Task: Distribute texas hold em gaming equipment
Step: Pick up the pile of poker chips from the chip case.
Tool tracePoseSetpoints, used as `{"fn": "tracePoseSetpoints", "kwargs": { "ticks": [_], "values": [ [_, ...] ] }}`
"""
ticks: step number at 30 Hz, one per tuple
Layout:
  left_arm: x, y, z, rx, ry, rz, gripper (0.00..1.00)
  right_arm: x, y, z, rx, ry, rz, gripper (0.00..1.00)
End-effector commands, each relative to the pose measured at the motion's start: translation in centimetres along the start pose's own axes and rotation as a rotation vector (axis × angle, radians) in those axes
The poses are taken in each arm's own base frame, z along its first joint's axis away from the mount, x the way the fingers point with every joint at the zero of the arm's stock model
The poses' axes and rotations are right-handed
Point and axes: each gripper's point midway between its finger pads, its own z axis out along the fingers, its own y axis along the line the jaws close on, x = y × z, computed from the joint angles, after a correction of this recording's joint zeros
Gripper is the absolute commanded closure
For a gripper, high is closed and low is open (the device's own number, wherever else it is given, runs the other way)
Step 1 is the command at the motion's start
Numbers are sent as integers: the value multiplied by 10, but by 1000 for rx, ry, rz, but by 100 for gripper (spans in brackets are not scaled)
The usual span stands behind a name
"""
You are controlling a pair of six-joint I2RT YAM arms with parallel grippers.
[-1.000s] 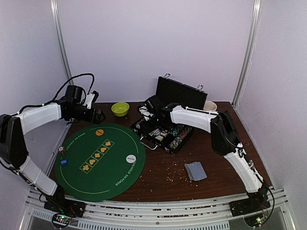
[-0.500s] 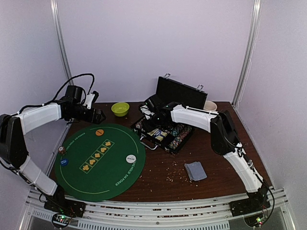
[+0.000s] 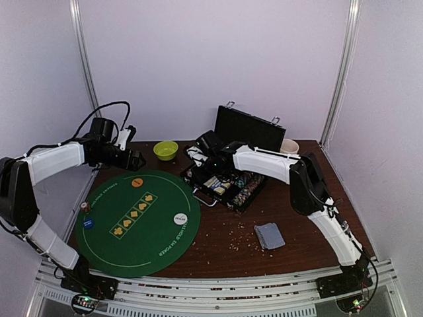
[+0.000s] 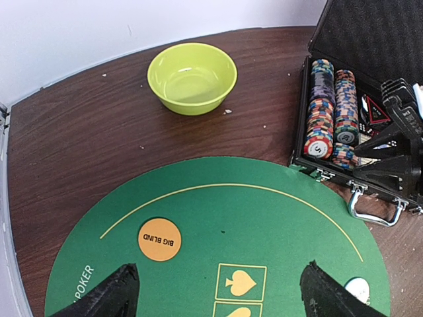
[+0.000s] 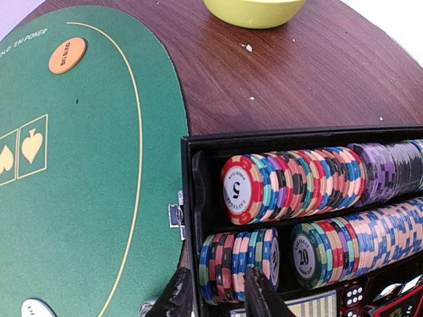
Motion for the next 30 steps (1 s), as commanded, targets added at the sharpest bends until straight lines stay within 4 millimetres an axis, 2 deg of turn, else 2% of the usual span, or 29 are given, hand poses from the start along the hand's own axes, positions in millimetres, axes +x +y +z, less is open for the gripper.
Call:
{"fn": "tracePoseSetpoints", "kwargs": {
  "ticks": [1, 4, 7, 11, 14, 16, 19, 23, 27, 30],
  "values": [
    [-3, -1, 0, 7, -16, 17, 12, -4, 10, -6, -23, -13, -8, 70],
    [-2, -2, 1, 13, -14, 18, 12, -6, 1, -7, 20, -14, -10, 70],
    [-2, -2, 2, 18, -12, 18, 12, -14, 9, -15, -29, -28, -18, 69],
    [-1, -4, 4, 32, -6, 17, 12, -38, 25, -36, -165, -103, 32, 67],
    [1, -5, 5, 37, -2, 18, 12, -53, 20, -48, -189, -162, 68, 66],
    [1, -5, 6, 40, -1, 18, 12, -56, 19, -49, -205, -171, 77, 66],
    [2, -6, 6, 43, 1, 21, 12, -48, 11, -40, -177, -151, 92, 63],
    [3, -6, 7, 44, 5, 19, 12, -35, -10, -24, -74, -106, 114, 59],
    [3, -6, 7, 46, 5, 20, 12, -26, -33, -18, 37, -79, 142, 56],
    [4, -6, 8, 47, 8, 21, 12, -17, -40, -15, 79, -49, 147, 53]
  ]
}}
